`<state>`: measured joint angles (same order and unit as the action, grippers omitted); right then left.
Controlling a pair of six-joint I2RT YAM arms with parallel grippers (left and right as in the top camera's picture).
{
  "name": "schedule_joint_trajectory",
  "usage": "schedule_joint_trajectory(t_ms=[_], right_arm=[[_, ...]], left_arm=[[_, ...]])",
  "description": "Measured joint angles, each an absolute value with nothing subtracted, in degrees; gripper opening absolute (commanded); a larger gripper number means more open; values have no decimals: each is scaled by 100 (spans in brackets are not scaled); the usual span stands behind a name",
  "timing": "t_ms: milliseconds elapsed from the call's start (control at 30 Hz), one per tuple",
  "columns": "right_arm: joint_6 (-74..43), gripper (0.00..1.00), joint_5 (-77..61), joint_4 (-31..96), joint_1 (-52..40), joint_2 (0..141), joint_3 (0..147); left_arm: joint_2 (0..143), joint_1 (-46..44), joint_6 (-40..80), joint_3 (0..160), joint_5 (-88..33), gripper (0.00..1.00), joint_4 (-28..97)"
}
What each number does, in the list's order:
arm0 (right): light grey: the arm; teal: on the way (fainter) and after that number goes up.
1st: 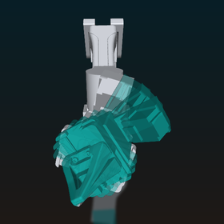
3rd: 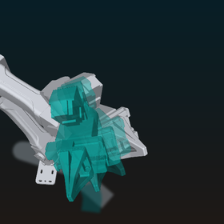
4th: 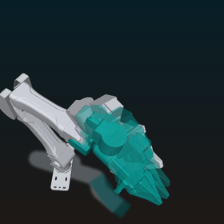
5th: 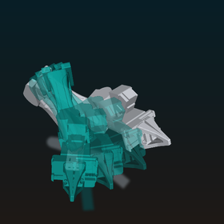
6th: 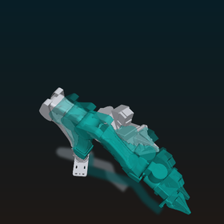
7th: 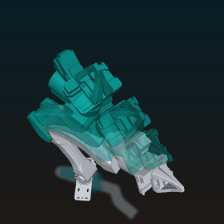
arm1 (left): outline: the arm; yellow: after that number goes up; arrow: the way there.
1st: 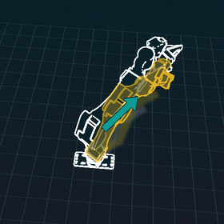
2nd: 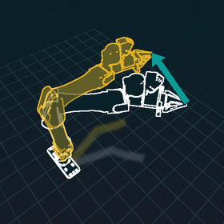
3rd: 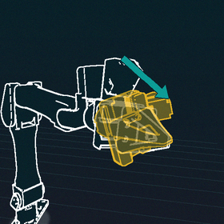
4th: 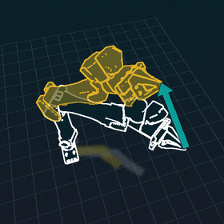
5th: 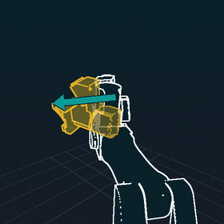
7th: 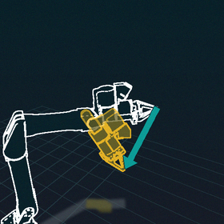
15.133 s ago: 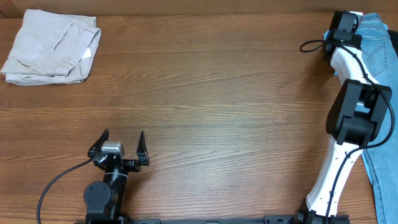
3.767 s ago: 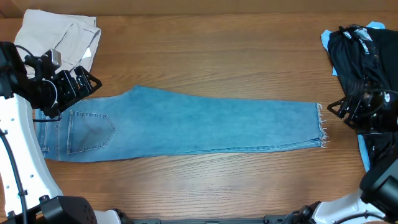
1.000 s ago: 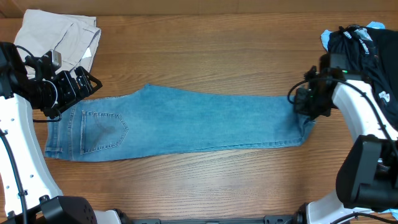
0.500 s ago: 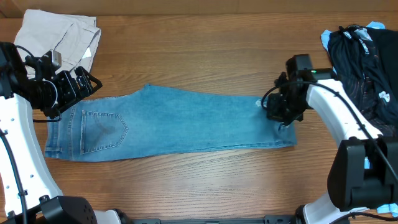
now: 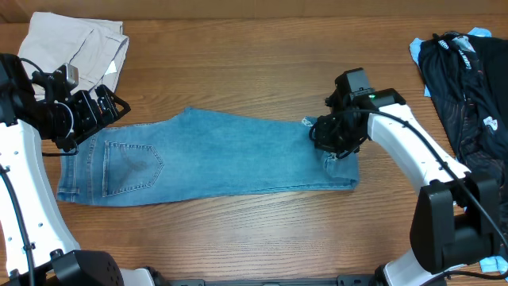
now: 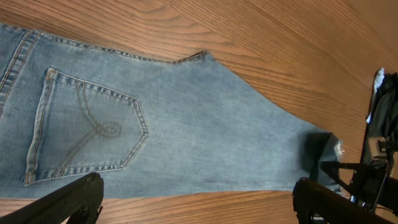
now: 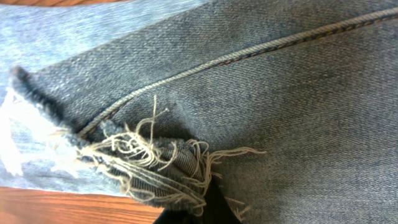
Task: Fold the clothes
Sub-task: 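Fold the leg hem leftward toward the waist with the right gripper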
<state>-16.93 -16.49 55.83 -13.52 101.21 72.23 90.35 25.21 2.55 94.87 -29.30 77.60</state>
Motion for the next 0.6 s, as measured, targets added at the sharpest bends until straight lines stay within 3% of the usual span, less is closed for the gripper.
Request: schedule_joint_trajectory(t_ms=[67, 100, 167, 200, 600], right_arm=[[-1765, 4, -1651, 5555, -1415, 10119, 7223], [-1804, 9, -1653, 5555, -1441, 10121, 7223], [-1863, 28, -1653, 5564, -1503, 10121, 7223], [-1894, 30, -1653, 5581, -1514, 10121, 7223], [-1946, 38, -1723, 5566, -1625, 10121, 7273]], left_arm=[[9035, 2521, 255, 9487, -2930, 100, 7760], [9035, 2521, 255, 9487, -2930, 100, 7762], [9035, 2521, 255, 9487, -2930, 100, 7762], [9035, 2521, 255, 9487, -2930, 100, 7760], [9035, 2521, 255, 9487, -2930, 100, 7760]])
